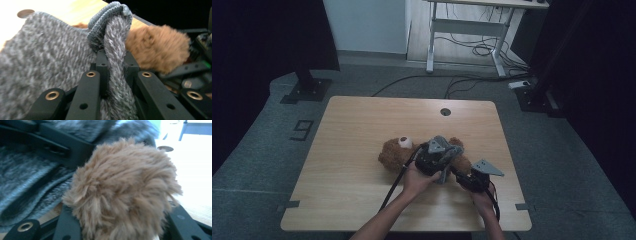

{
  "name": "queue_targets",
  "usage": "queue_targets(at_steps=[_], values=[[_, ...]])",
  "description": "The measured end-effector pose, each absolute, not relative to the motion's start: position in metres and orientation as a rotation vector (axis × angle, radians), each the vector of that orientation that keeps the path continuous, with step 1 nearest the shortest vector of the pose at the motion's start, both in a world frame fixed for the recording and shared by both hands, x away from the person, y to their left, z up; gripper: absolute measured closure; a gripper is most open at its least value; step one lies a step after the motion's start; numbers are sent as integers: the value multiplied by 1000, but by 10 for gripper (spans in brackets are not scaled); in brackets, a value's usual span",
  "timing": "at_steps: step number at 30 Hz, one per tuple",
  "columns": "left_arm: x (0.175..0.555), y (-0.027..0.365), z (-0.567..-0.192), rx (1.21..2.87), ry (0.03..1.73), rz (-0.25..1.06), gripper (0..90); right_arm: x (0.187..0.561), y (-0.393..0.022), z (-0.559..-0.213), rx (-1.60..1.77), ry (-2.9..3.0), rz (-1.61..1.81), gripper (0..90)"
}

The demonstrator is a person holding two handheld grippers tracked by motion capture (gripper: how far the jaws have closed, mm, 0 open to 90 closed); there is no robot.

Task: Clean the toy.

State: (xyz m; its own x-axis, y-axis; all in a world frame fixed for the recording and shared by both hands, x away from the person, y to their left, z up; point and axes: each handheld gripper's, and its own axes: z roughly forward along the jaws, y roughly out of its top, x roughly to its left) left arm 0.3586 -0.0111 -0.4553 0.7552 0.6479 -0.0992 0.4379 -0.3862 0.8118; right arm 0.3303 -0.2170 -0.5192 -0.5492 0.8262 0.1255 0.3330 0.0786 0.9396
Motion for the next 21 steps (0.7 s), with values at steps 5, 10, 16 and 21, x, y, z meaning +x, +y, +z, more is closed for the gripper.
queue_targets(at_steps=[5,10,16,21], values=[[351,23,-456,1982,890,313,796,331,-217,-520,1139,1922,1477,555],[349,56,-458,1948,950,390,795,332,-219,-522,1146,1923,1473,556],[356,113,-459,1864,1057,393,796,333,-222,-523,1142,1929,1479,556],[355,150,-461,1811,1128,410,795,333,-221,-523,1142,1929,1471,555]])
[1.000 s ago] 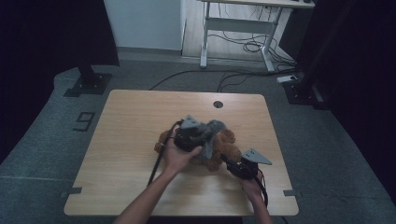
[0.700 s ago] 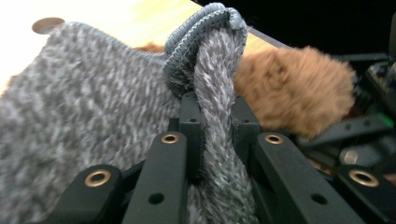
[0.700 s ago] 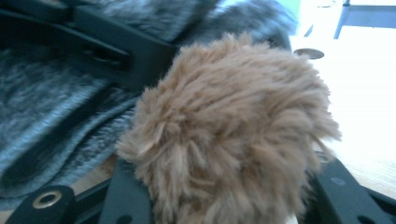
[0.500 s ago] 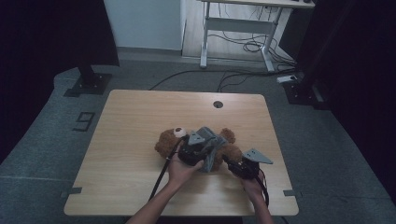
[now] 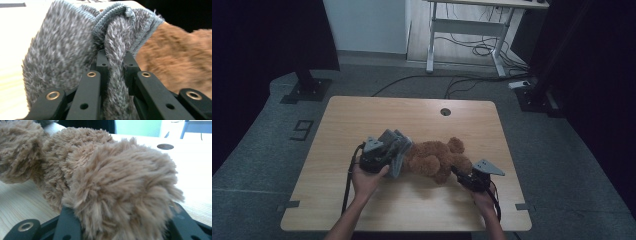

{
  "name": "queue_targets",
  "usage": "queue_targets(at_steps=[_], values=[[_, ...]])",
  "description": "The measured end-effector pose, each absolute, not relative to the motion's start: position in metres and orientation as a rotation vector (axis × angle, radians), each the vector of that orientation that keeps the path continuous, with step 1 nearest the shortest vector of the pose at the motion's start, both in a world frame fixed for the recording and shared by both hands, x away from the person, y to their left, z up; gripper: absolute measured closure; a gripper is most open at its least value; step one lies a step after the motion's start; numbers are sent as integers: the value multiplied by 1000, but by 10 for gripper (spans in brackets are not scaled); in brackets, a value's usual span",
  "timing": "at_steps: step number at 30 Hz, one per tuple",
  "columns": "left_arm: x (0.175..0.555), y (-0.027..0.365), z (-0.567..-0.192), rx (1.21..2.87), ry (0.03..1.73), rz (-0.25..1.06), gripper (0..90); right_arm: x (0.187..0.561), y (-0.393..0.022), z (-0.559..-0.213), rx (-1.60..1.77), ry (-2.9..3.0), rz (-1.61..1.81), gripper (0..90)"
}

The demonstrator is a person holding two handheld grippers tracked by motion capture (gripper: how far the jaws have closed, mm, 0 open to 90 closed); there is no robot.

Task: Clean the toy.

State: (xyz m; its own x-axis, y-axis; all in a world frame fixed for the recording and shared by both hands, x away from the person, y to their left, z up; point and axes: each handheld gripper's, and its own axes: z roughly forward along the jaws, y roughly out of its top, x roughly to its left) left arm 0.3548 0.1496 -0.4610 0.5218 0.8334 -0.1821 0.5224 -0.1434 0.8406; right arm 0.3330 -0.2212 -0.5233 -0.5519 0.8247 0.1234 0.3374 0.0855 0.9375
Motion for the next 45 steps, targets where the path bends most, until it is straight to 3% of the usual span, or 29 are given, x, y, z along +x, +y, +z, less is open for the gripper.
queue_targets(at_steps=[10,16,23,28,37,40,45], values=[[353,189,-490,1818,1238,389,787,334,-223,-525,1152,1927,1476,554],[352,190,-476,1786,1220,397,789,335,-226,-526,1173,1915,1479,555],[356,147,-432,1805,1067,425,791,335,-227,-526,1166,1910,1477,556],[369,85,-410,1877,943,417,792,334,-224,-525,1154,1912,1490,556],[389,-12,-422,2038,844,359,790,332,-219,-522,1097,1926,1473,553],[393,-23,-440,2096,872,353,790,331,-219,-522,1091,1930,1455,553],[393,-5,-443,2053,919,359,793,331,-220,-523,1078,1944,1447,553]])
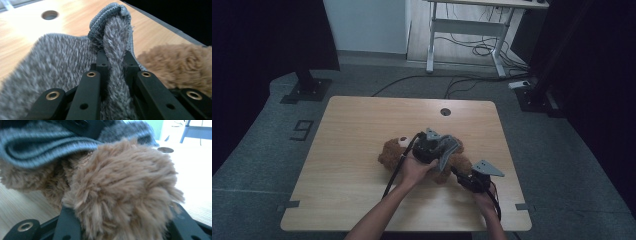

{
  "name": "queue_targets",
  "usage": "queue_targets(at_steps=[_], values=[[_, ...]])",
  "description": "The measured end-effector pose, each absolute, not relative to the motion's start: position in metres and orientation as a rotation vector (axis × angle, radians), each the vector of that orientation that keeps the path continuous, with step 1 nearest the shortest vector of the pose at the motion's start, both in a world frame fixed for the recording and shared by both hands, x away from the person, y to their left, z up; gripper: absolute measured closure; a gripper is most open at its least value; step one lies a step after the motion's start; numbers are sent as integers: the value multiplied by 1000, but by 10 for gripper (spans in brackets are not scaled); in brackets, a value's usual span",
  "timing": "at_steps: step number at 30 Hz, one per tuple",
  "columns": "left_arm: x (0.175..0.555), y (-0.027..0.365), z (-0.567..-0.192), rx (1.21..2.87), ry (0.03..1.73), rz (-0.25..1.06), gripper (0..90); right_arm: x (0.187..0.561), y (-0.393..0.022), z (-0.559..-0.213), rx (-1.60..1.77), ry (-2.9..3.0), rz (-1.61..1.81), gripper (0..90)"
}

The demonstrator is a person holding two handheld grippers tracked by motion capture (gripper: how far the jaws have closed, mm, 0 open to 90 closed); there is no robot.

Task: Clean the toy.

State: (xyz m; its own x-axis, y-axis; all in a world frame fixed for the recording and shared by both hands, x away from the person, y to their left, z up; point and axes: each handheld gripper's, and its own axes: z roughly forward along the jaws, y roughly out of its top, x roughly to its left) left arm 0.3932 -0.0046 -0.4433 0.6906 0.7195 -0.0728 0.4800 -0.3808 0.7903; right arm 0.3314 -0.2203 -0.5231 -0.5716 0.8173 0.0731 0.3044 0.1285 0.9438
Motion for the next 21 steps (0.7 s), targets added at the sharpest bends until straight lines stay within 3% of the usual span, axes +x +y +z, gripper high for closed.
queue_targets(at_steps=[2,9,21], values=[[394,10,-439,2060,944,422,793,331,-220,-523,1076,1942,1440,553],[393,75,-445,1978,1050,410,793,333,-223,-524,1095,1942,1441,550],[375,145,-445,1871,1135,470,787,332,-218,-528,1098,1962,1427,547]])
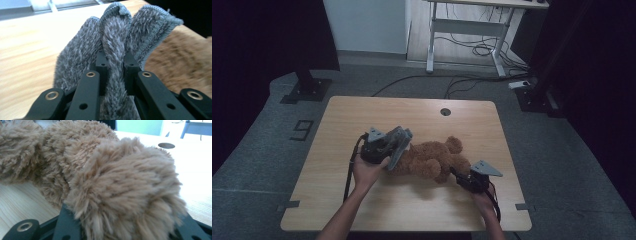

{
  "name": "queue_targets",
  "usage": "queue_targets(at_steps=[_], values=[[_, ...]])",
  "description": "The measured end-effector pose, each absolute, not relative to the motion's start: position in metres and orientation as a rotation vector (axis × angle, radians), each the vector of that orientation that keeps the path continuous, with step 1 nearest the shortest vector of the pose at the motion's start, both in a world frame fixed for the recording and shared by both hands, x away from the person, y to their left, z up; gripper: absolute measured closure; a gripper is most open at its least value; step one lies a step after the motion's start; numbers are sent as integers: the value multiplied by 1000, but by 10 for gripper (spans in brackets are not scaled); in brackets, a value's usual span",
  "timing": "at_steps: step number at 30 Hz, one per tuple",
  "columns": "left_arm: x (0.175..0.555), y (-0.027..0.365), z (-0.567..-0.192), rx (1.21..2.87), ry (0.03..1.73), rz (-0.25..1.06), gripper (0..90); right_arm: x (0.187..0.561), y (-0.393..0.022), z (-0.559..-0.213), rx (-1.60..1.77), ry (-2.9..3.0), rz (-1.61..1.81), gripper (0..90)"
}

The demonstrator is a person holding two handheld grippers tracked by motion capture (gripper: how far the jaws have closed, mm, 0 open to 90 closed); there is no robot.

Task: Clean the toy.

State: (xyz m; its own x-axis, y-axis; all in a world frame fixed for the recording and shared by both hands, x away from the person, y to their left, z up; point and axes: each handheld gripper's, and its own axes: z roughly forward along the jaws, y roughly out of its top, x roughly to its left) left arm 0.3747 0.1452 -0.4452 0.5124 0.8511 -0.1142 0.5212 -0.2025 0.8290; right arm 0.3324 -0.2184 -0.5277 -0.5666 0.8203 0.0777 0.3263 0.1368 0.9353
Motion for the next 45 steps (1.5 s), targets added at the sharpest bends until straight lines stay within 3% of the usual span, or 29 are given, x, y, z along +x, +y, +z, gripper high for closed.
queue_targets(at_steps=[10,27,37,42,45], values=[[369,179,-480,1864,1239,385,786,333,-216,-534,1110,2035,1418,544],[367,176,-511,1845,1279,260,800,342,-199,-549,1180,2161,1285,579],[388,153,-514,1840,1268,306,803,364,-203,-549,1251,2036,1202,573],[383,169,-506,1832,1250,330,790,360,-211,-548,1258,2027,1204,515],[371,183,-501,1886,1241,431,787,356,-215,-547,1255,2005,1204,483]])
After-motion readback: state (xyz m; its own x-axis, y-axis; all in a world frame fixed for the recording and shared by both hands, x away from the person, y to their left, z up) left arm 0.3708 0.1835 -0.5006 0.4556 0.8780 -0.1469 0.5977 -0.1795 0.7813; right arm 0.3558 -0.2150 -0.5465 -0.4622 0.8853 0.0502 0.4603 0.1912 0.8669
